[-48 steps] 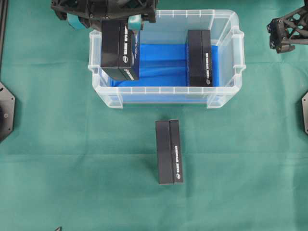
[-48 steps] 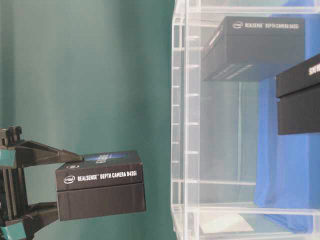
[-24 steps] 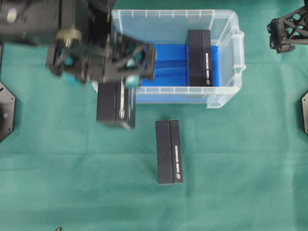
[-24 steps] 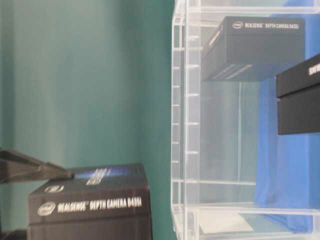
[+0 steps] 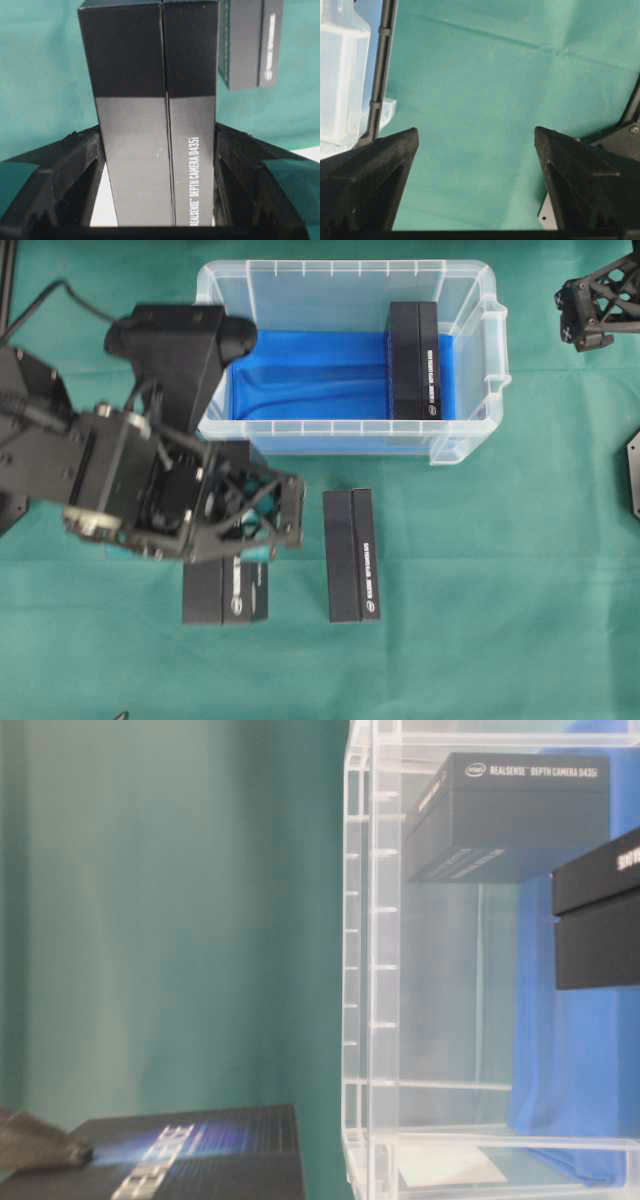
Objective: Take out the box from the case.
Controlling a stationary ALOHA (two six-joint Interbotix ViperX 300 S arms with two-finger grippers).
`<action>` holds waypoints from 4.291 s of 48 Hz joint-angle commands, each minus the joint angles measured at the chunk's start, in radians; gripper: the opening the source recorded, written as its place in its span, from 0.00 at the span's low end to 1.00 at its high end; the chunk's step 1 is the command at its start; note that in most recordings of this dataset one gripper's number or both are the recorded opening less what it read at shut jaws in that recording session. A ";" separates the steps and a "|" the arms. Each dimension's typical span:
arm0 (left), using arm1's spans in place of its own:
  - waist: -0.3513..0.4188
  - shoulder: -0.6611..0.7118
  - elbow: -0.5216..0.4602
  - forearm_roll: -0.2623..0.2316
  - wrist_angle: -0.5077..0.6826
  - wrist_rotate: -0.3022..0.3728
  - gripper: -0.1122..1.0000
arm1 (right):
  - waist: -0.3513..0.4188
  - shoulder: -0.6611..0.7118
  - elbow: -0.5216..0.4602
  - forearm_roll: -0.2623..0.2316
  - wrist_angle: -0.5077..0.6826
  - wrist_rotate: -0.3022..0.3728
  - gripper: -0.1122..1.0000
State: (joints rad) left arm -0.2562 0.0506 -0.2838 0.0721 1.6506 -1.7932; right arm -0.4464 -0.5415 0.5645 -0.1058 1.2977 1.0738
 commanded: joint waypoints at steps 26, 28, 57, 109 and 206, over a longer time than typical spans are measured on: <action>-0.014 -0.034 0.026 0.006 -0.018 -0.006 0.64 | 0.002 -0.006 -0.009 -0.003 -0.003 -0.002 0.92; -0.015 -0.037 0.041 0.005 -0.029 -0.006 0.64 | 0.002 -0.006 -0.009 -0.003 -0.002 -0.002 0.92; -0.017 -0.072 0.440 0.006 -0.383 -0.015 0.64 | 0.002 -0.018 -0.002 -0.003 0.002 -0.003 0.92; -0.002 -0.037 0.609 0.005 -0.670 -0.012 0.64 | 0.002 -0.018 0.002 -0.003 0.003 -0.005 0.92; -0.184 -0.445 0.664 0.009 -0.302 -0.179 0.94 | 0.002 -0.035 0.009 -0.002 0.003 0.000 0.92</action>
State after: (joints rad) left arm -0.4249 -0.3375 0.3543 0.0767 1.3453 -1.9543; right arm -0.4449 -0.5722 0.5829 -0.1043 1.3023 1.0738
